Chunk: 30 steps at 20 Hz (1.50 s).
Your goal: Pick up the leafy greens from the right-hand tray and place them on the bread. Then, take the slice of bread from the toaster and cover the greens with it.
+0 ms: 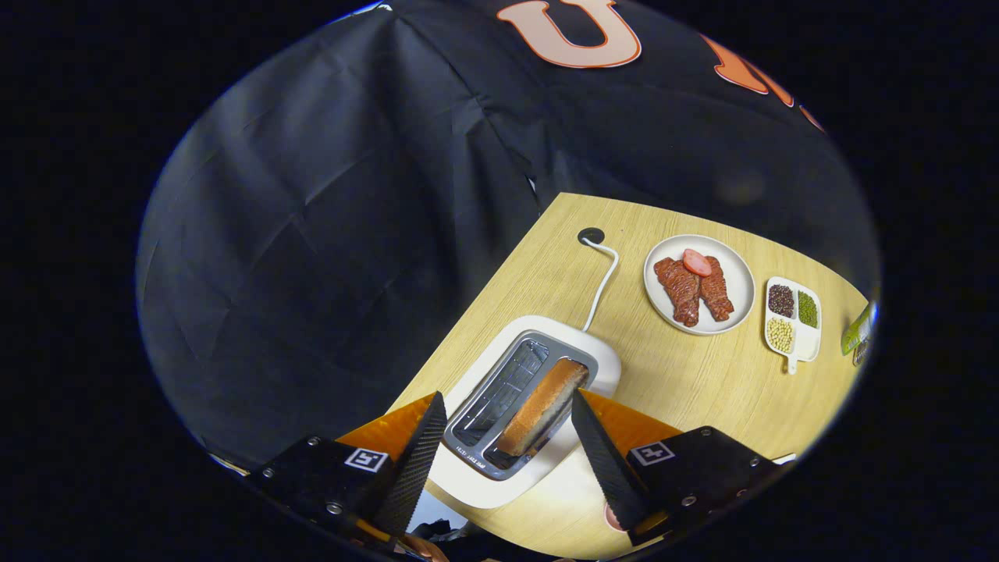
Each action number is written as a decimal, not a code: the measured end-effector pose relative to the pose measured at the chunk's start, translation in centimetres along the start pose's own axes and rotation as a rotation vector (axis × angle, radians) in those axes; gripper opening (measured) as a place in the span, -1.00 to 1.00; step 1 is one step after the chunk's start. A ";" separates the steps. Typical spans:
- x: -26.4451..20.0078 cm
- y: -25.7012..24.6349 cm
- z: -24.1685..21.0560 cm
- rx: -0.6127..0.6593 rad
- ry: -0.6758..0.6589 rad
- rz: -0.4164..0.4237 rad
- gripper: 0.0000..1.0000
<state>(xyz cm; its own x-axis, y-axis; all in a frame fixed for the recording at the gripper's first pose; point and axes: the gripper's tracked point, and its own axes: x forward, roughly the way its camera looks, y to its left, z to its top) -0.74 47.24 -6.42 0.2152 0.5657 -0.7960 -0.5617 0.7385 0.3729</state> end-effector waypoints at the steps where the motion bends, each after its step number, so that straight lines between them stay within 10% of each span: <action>1: 0.3 0.0 -0.4 -0.005 0.012 -0.014 0.90; 6: 1.7 -0.5 -1.0 -0.025 0.053 -0.070 0.62; 17: 1.8 -1.7 -2.1 -0.040 0.051 -0.098 -0.72; 30: -4.6 -0.9 -1.9 0.032 -0.125 0.098 -0.78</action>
<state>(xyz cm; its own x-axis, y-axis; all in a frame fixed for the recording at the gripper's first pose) -2.77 43.24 -4.02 0.2599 0.6753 -0.6903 -0.5593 0.6880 0.4625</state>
